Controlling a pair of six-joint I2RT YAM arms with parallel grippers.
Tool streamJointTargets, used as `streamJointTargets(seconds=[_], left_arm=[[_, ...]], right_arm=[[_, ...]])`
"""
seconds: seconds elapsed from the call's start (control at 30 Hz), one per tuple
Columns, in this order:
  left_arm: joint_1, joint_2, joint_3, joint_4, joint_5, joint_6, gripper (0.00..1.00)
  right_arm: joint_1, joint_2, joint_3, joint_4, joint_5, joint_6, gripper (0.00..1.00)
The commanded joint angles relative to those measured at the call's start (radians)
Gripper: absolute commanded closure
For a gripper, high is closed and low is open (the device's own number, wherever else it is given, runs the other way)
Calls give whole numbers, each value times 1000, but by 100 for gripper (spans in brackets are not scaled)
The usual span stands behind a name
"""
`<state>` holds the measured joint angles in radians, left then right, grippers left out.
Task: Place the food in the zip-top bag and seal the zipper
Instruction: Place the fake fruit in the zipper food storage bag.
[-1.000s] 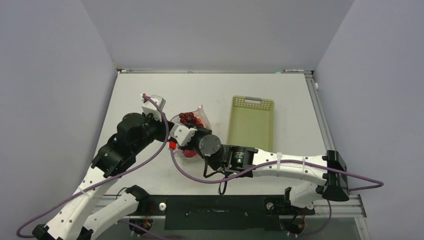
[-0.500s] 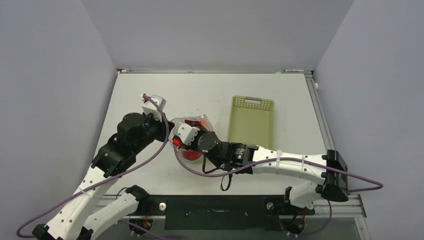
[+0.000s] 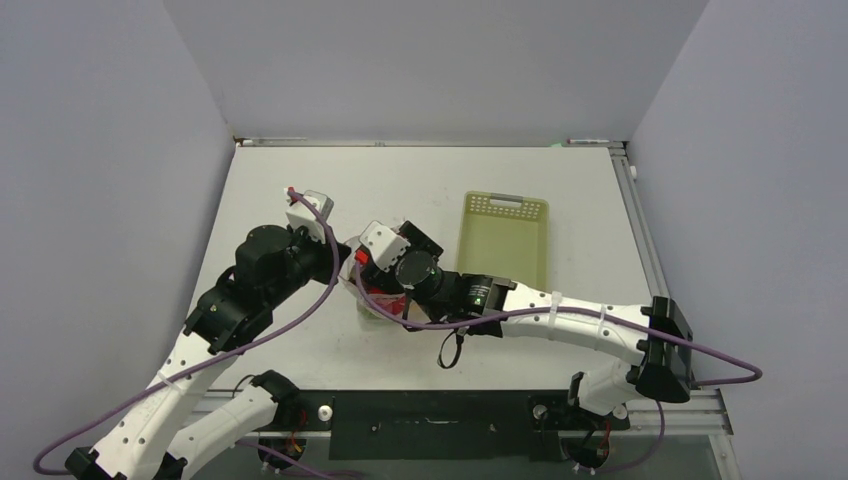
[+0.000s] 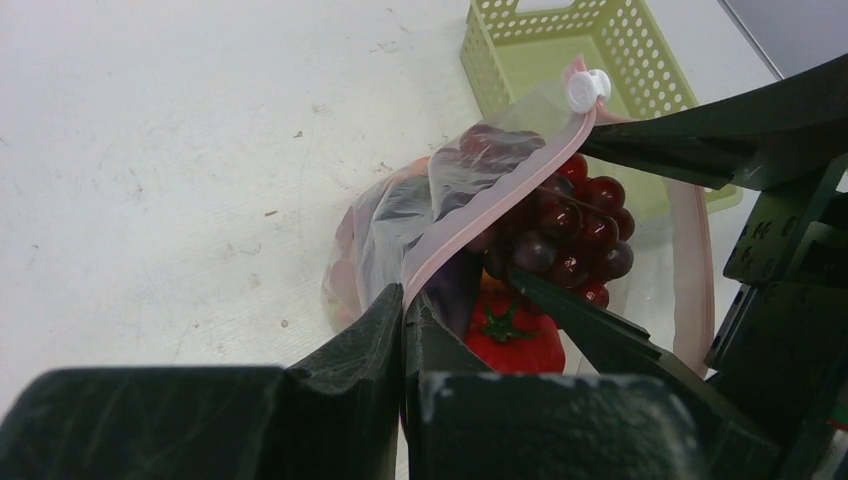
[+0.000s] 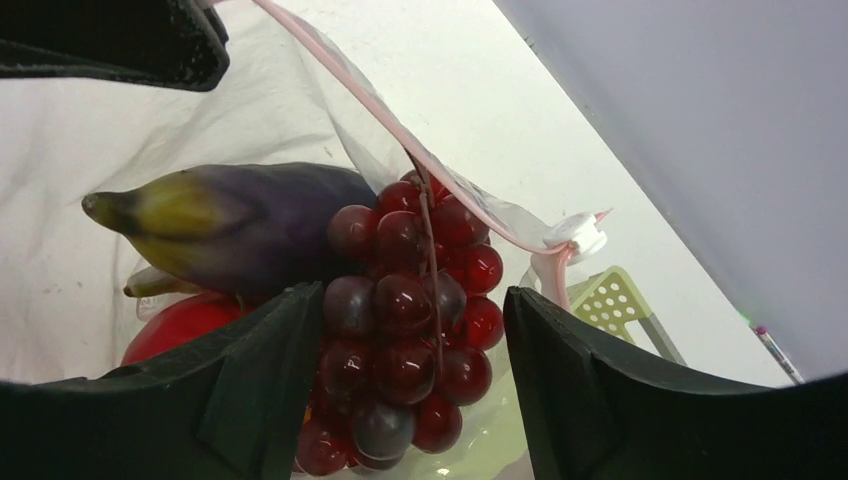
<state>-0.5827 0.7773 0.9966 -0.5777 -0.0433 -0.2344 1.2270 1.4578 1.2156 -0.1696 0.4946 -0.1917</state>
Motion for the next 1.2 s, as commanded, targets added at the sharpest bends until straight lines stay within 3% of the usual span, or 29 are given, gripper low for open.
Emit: streamJointTargets(seconds=[0.0,0.6,0.93,1.17], left_arm=[[6,-4,-1,66,-7,-6,100],[6,3,0,65,3,-7,100],[4,-3,5,61,43,26,100],[4,-5,3,61,43,43,100]], right_arm=[[-6,-7,65,1,69,53,30],[1,-123,197,-31,62,191,21],[-13,-187,180,-152,61,64,18],[-14,-278,96,-225,-69,-16,16]])
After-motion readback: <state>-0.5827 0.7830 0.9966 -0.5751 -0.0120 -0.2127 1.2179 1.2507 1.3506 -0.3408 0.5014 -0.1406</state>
